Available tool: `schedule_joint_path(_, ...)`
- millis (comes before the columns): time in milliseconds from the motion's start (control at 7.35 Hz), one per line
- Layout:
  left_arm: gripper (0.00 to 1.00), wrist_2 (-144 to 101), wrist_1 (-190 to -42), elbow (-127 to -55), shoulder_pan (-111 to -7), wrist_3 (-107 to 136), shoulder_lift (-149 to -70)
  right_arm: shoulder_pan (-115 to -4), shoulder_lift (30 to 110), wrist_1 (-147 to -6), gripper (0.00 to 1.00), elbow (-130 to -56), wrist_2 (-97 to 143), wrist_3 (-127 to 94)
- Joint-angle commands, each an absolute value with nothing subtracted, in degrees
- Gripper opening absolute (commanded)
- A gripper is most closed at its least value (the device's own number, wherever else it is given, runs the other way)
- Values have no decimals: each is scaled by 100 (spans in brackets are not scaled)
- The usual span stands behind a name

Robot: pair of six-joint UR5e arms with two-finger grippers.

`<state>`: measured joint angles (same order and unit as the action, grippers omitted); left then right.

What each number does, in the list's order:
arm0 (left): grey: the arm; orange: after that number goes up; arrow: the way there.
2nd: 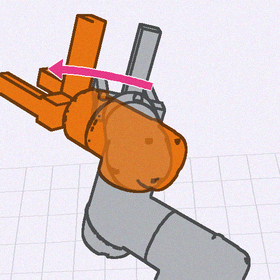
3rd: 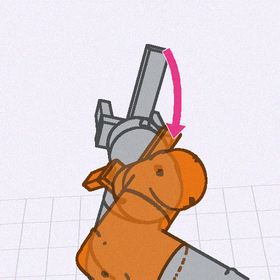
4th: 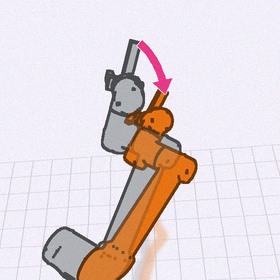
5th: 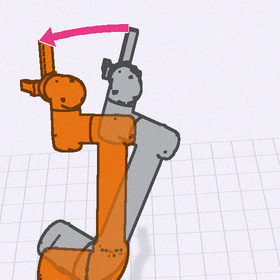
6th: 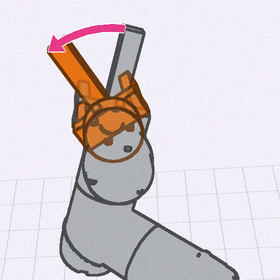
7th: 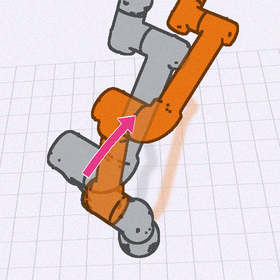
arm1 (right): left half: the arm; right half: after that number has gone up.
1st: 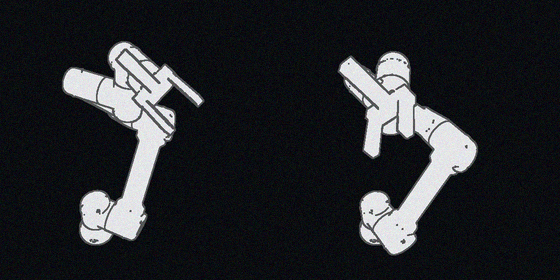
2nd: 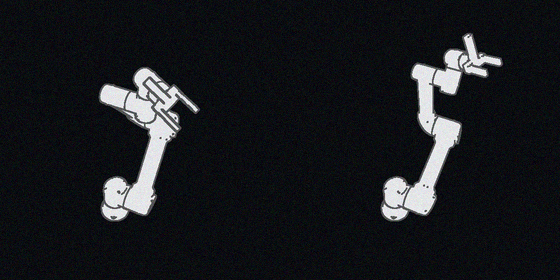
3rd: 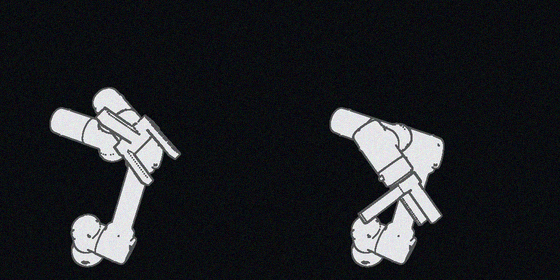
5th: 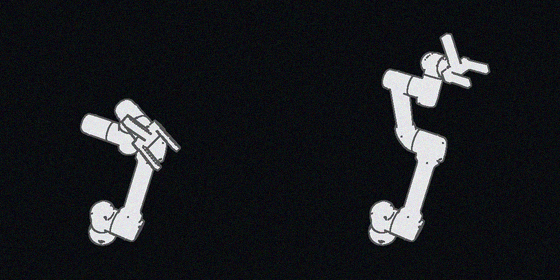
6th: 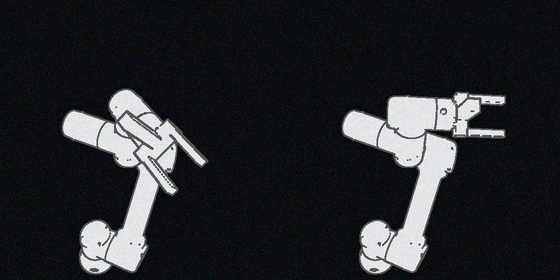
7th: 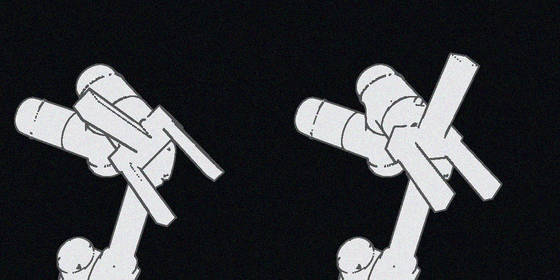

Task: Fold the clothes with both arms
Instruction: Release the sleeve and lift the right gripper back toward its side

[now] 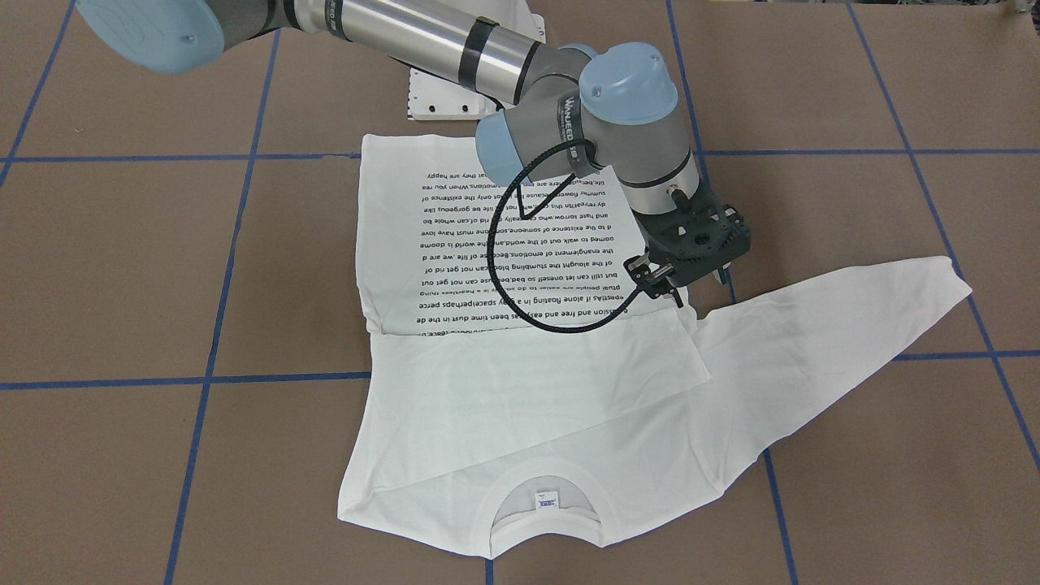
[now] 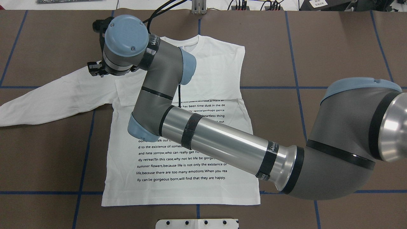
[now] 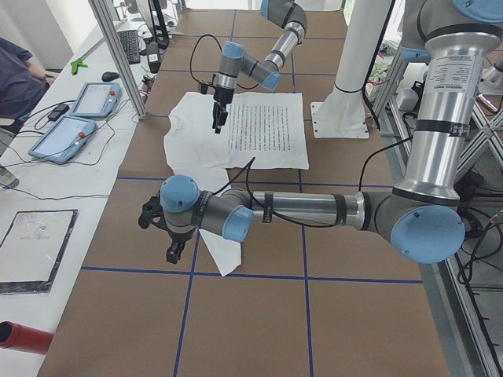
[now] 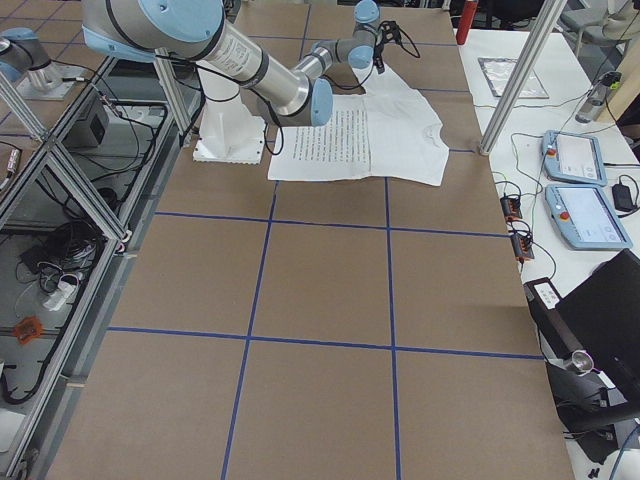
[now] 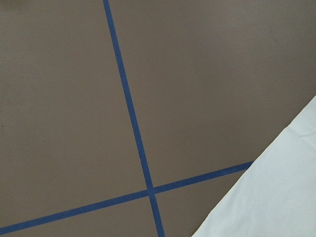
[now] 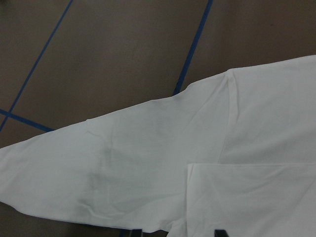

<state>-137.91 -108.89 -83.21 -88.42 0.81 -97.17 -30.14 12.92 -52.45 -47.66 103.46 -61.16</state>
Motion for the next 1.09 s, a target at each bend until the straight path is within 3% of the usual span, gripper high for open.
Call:
schedule_joint_path(0,99,-13747,-10898,-8227,-8842,88,-9729,-3015,1309,-5430,99,-4825,10275,-6702)
schedule_joint_path(408,99,-13317,-11633,-8253,-8633,1225,-9529,-3364,1764,-8383,99,-6602,10457,-6803)
schedule_joint_path(544,99,-13246,-12046,-8253,-8379,1900,-9345,-3688,2193,-8750,99,-7044,10929,-6768)
schedule_joint_path(952,99,-12862,-14022,-8262,-7641,4404,-8449,-4629,4406,-9129,100,-8881,11731,-5683)
